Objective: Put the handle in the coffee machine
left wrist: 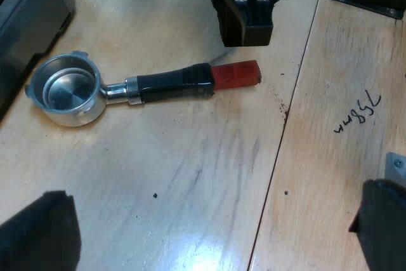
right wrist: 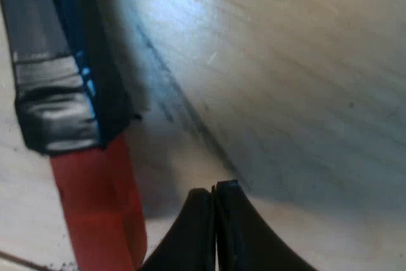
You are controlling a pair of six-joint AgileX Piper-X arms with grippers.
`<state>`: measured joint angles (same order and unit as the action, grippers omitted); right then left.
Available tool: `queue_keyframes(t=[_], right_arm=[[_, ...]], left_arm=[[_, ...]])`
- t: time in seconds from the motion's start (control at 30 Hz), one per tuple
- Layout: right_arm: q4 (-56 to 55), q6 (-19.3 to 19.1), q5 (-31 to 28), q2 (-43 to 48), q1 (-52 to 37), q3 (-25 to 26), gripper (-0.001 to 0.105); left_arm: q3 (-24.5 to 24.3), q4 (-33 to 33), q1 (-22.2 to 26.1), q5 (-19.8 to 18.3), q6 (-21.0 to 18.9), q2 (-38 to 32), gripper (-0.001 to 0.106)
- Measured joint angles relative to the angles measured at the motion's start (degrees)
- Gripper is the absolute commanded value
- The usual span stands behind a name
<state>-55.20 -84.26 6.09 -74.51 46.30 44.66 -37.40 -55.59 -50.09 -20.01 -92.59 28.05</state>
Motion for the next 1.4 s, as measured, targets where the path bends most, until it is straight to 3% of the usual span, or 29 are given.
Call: queue_keyframes(t=[0.7, 1.1, 1.4], right_arm=[[2.7, -0.3, -2.1, -1.0, 0.0, -0.3, 0.0], [6.1, 4.4, -1.1, -1.0, 0.0, -3.5, 0.0], [8.1, 4.8, -1.2, -1.0, 0.0, -3.6, 0.0]], left_arm=[[0.0, 0.0, 0.0, 0.0, 0.0, 0.0, 0.089], [0.0, 0.0, 0.0, 0.0, 0.0, 0.0, 0.089], [0.0, 0.0, 0.0, 0.0, 0.0, 0.0, 0.089]])
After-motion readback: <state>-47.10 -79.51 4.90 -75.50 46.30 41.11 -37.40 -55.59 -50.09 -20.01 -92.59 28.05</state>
